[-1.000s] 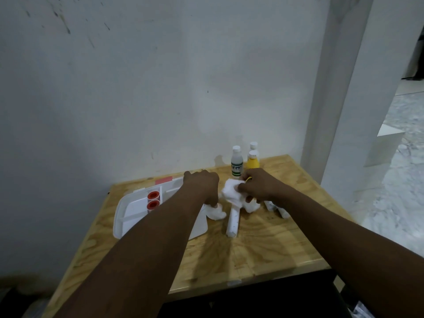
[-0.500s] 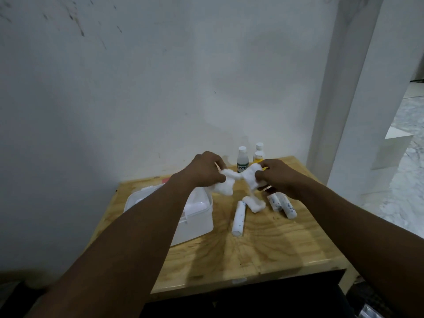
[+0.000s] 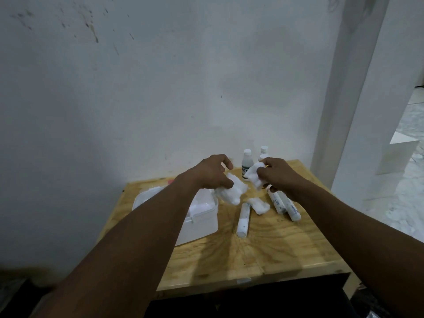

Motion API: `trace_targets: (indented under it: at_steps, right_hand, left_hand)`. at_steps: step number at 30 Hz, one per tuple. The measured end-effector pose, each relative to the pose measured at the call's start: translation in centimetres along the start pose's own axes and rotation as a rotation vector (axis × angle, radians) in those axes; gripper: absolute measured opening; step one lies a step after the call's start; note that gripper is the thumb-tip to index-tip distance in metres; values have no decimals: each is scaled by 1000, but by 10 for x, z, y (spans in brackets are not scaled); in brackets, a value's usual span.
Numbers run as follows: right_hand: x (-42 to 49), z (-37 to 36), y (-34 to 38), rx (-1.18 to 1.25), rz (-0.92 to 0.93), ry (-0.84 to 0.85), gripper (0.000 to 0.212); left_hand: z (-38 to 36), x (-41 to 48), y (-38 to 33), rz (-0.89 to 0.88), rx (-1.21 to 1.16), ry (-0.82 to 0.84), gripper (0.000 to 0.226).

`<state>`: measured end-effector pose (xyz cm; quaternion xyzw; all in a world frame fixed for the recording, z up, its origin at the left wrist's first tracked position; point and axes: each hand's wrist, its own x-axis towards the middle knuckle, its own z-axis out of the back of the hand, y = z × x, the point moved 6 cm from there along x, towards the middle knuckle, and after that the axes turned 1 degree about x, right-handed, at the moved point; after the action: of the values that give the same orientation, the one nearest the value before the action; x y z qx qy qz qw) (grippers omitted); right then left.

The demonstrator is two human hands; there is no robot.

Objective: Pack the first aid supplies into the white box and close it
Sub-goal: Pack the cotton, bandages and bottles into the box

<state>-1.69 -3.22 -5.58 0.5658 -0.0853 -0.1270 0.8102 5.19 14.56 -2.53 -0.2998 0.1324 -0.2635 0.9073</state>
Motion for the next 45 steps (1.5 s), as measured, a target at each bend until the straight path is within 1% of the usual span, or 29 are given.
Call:
trace_targets:
  at_steps: [2, 4, 6, 9, 12, 14, 17, 21, 23, 26, 28, 29, 31, 33, 34, 35, 37, 40, 42, 45]
  right_hand:
    - [-1, 2, 2, 100, -12, 29, 16]
    - [-3, 0, 2, 163, -38, 102, 12]
    - [-6, -5, -2, 125, -73, 180, 12]
    - [-10, -14, -14, 79, -144, 250, 5]
    - [-11, -19, -23, 106, -181, 267, 21]
    - [-11, -19, -26, 114, -182, 266, 24]
    - [-8, -12, -28, 89, -181, 215, 24]
    - [-5, 3, -28, 18, -201, 111, 17]
    - [-6, 6, -30, -19, -229, 136, 15]
    - [-9, 6, -34, -98, -286, 188, 11]
    - [-7, 7, -33, -215, -302, 162, 12]
    - [-4, 8, -32, -291, -291, 122, 12]
    - [3, 11, -22, -438, -225, -15, 13]
    - [7, 8, -4, -463, -101, -137, 19]
    - [6, 2, 7, -425, -29, -156, 21]
    - [4, -6, 19, -369, 38, -142, 21]
    - [-4, -30, 44, -222, 123, -58, 21]
    - [-12, -76, 73, -15, 156, 86, 24]
    - [-19, -110, 87, 30, 170, 192, 21]
    - [-35, -160, 102, -22, 240, 334, 17]
  left_hand:
    - [-2, 1, -2, -1, 1, 13, 53]
    - [-4, 2, -3, 1, 0, 25, 59]
    - [-6, 2, -4, 0, 8, 40, 62]
    - [-9, 3, -4, -2, 17, 64, 62]
    - [-11, 3, -4, 3, 13, 84, 63]
    - [-11, 2, -4, 6, 10, 86, 62]
    - [-9, 2, -4, 6, -8, 55, 58]
    - [0, 1, -3, -14, -11, -20, 51]
    - [5, 1, -4, -35, -23, -63, 45]
    - [14, -1, -4, -64, -10, -141, 31]
    - [20, -4, -3, -73, 3, -183, 23]
    - [24, -5, -1, -74, 12, -203, 20]
    - [34, -10, 3, -69, 19, -244, 16]
    - [48, -16, 14, -44, 15, -291, 14]
    - [55, -21, 21, -31, 16, -315, 13]
    - [63, -26, 28, -22, 19, -341, 12]
    - [80, -38, 46, -1, 13, -394, 12]
    - [108, -61, 80, 57, -24, -472, 14]
    - [124, -77, 106, 113, -91, -516, 16]
    - [139, -99, 144, 181, -187, -579, 16]
